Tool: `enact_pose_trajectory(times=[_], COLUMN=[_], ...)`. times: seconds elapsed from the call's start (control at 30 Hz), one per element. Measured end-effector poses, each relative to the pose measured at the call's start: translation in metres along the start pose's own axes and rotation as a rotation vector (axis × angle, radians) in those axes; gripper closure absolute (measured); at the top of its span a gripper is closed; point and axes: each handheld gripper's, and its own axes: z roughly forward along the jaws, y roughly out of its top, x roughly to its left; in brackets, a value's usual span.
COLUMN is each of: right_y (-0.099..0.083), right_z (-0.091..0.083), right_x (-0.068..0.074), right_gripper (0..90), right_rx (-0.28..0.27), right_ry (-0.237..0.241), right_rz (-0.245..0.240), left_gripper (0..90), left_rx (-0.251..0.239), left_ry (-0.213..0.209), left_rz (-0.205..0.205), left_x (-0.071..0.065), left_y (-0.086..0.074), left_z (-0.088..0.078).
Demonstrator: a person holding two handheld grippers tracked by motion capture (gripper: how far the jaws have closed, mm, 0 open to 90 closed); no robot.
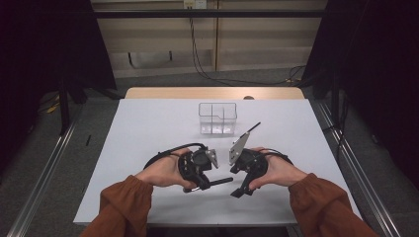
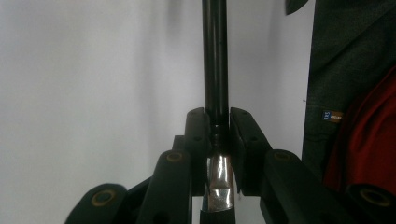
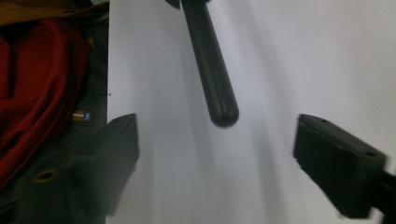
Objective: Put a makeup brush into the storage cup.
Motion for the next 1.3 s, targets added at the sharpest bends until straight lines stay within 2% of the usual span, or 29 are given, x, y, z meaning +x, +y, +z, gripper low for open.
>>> enact_pose_trajectory(times=[0.1, 0.23, 0.33, 0.4, 0.47, 0.53, 0.77, 0.9, 0.97, 1.13, 1.2, 1.23, 1.3], right_y=[0.004, 0.008, 0.010, 0.010, 0.011, 0.012, 0.013, 0.013, 0.013, 0.014, 0.013, 0.013, 0.013], right_z=[0.003, 0.003, 0.002, 0.001, 0.001, -0.001, 0.001, 0.003, 0.002, 0.002, 0.003, 0.004, 0.003], right_x=[-0.001, -0.002, -0.002, -0.002, -0.003, -0.003, -0.003, -0.003, -0.003, -0.003, -0.002, -0.003, -0.002], right_gripper=[26.1, 36.8, 44.9, 48.5, 52.5, 55.2, 66.3, 71.1, 73.8, 73.7, 74.4, 74.6, 74.8], right_rx=[0.002, -0.013, -0.013, -0.018, -0.035, -0.038, -0.035, -0.042, -0.050, -0.048, -0.038, -0.046, -0.040], right_ry=[0.015, 0.020, 0.034, 0.038, 0.022, 0.022, 0.032, 0.035, 0.032, 0.035, 0.039, 0.036, 0.041], right_rz=[-0.013, -0.037, -0.041, -0.048, -0.064, -0.053, -0.065, -0.073, -0.079, -0.075, -0.070, -0.079, -0.072], left_gripper=[78.2, 78.2, 78.2, 78.2, 78.2, 78.1, 78.2, 78.2, 78.2, 78.2, 78.2, 78.2, 78.2], left_rx=[-0.010, -0.001, -0.015, -0.013, -0.015, -0.009, -0.012, -0.026, -0.020, -0.022, -0.016, -0.034, -0.034], left_ry=[0.010, 0.013, 0.013, 0.018, 0.016, 0.020, 0.017, 0.028, 0.021, 0.018, 0.016, 0.019, 0.015], left_rz=[0.015, 0.018, 0.004, 0.014, 0.017, 0.015, 0.010, 0.019, 0.021, 0.018, 0.029, 0.013, 0.019], left_x=[-0.001, 0.000, -0.001, -0.001, -0.001, 0.000, 0.000, 0.000, -0.001, -0.001, 0.000, -0.001, 0.000], left_y=[0.000, -0.001, -0.001, -0.001, -0.001, -0.001, 0.000, -0.001, -0.001, -0.001, -0.001, -0.001, -0.002], left_z=[0.000, 0.000, 0.000, 0.000, 0.002, 0.003, 0.005, 0.004, 0.004, 0.006, 0.005, 0.006, 0.005])
